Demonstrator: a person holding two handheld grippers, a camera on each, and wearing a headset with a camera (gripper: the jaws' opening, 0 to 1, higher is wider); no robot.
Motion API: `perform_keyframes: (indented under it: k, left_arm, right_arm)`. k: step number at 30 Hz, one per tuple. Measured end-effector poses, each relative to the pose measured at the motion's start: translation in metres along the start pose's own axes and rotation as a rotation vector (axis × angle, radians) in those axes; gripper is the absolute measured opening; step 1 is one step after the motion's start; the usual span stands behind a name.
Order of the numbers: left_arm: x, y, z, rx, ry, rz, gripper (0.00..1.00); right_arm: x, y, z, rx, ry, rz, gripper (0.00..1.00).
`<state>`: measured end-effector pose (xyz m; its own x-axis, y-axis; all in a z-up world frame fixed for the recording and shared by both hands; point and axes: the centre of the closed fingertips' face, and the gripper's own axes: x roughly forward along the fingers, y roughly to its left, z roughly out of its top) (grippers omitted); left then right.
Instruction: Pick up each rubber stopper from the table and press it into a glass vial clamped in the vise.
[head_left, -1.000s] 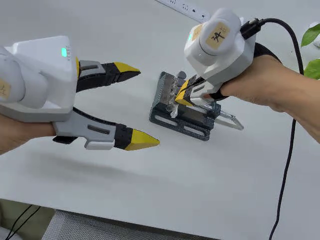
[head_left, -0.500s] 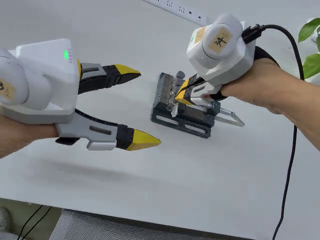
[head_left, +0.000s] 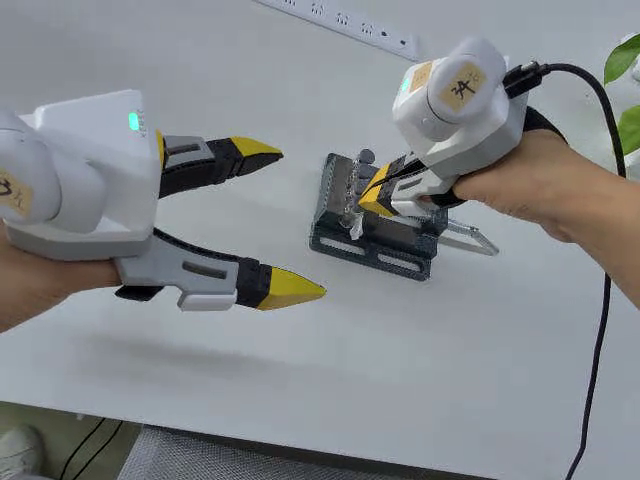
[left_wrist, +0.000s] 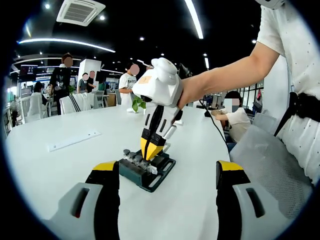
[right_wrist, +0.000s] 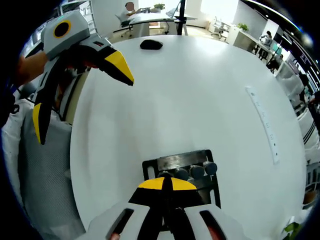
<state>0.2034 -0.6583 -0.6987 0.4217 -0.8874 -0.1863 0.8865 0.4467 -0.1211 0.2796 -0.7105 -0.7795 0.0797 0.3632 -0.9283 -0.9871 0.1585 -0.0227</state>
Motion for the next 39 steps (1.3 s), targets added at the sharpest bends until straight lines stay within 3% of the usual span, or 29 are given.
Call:
perform_keyframes:
  k: [11,22,29,39]
  left_arm:
    - [-0.001,0.001,-0.001,0.017,0.031,-0.004,0.81]
    - [-0.001,0.001,-0.004,0.045,0.072,-0.01,0.88]
    - [-0.003,0.006,-0.003,0.055,0.088,-0.001,0.94]
    - [-0.002,0.007,-0.015,0.067,0.14,0.007,0.99]
  right_arm:
    - [-0.019,0.0,-0.005,0.062,-0.074,-0.006,0.06]
    - [-0.04,0.001,-0.015,0.125,-0.178,-0.054,0.15]
    - [-0.056,0.0,-0.034,0.198,-0.255,-0.085,0.24]
    - [-0.07,0.01,-0.067,0.306,-0.408,-0.123,0.42]
